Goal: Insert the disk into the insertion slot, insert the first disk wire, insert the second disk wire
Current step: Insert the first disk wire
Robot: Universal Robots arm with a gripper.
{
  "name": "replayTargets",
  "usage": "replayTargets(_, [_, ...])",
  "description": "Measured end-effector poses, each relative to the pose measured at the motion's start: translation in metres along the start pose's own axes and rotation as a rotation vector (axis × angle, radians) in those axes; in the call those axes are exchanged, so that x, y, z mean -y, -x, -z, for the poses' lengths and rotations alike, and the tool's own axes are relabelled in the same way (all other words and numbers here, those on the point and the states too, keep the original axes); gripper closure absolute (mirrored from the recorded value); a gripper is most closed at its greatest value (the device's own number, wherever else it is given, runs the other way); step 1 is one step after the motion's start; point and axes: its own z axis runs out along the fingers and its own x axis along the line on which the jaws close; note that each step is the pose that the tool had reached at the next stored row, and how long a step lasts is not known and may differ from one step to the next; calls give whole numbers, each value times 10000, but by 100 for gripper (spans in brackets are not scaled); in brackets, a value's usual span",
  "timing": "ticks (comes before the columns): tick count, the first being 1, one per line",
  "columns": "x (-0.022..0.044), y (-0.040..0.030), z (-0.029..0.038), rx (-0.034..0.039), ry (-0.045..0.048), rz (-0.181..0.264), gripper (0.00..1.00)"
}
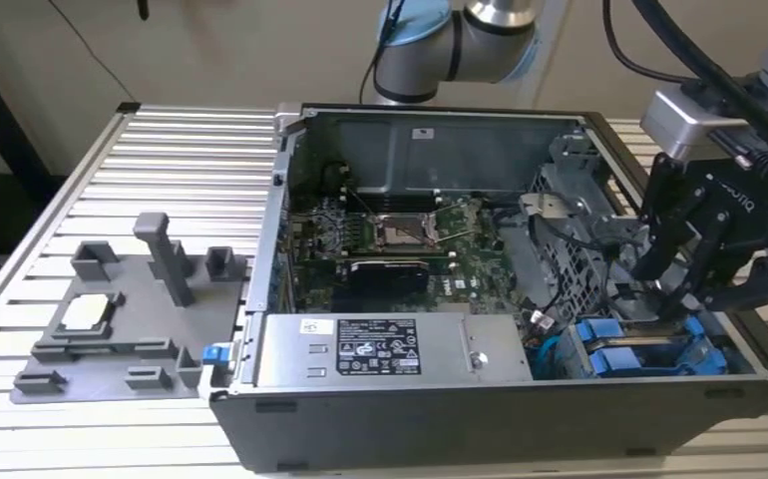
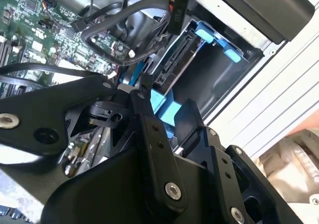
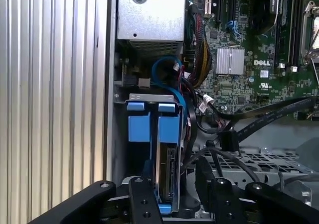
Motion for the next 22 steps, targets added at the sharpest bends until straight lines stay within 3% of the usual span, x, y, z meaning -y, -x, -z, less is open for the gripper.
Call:
replayTargets(14, [134, 16, 65, 151, -91, 0, 53])
replayTargets(22, [249, 20, 88, 285, -117, 1, 53])
